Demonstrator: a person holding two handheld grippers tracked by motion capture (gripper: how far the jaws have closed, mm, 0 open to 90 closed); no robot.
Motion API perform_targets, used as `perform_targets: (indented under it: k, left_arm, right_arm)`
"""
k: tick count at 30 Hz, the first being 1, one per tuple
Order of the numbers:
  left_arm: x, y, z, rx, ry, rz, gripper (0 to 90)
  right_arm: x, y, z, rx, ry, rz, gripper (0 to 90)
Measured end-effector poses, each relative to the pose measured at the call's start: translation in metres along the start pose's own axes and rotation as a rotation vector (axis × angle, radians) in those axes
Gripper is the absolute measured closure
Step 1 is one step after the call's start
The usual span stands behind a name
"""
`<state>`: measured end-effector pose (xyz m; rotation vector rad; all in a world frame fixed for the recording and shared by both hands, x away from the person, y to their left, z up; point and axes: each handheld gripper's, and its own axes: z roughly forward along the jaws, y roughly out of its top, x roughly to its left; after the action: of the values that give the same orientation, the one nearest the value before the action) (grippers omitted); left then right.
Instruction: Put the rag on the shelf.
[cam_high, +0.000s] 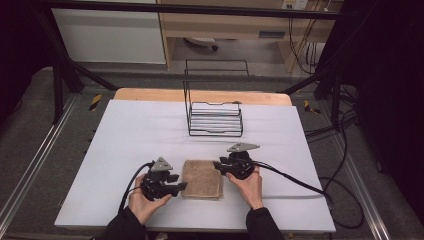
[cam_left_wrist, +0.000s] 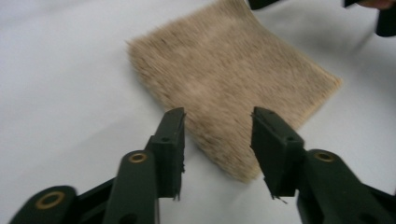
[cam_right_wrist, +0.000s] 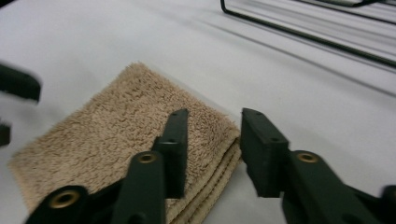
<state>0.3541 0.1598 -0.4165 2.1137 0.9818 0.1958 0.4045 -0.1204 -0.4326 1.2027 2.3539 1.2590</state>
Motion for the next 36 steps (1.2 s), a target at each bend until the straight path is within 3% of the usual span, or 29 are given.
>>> perform_targets:
  k: [4, 8, 13, 20, 26, 36]
  left_arm:
    - [0.019, 0.013, 0.0, -0.002, 0.007, -0.015, 35.0]
    - [0.033, 0.021, 0.011, 0.004, 0.027, -0.04, 24.8]
    - [0.043, 0.027, 0.03, 0.018, 0.059, -0.047, 21.5]
    - [0.049, 0.033, 0.048, 0.027, 0.093, -0.065, 34.4]
    - [0.049, 0.032, 0.057, 0.038, 0.07, -0.082, 51.5]
    - [0.044, 0.03, 0.064, 0.031, 0.026, -0.083, 70.3]
  right_arm:
    - [-0.002, 0.0, -0.013, -0.019, 0.003, -0.018, 43.6]
    - [-0.005, -0.003, -0.022, -0.03, 0.009, -0.02, 28.6]
    - [-0.011, -0.011, -0.029, -0.015, 0.009, -0.015, 15.3]
    - [-0.018, -0.027, -0.036, -0.009, -0.007, 0.003, 9.0]
    - [-0.021, -0.031, -0.037, -0.012, -0.009, 0.033, 8.3]
    - [-0.021, -0.031, -0.033, -0.004, 0.01, 0.05, 9.8]
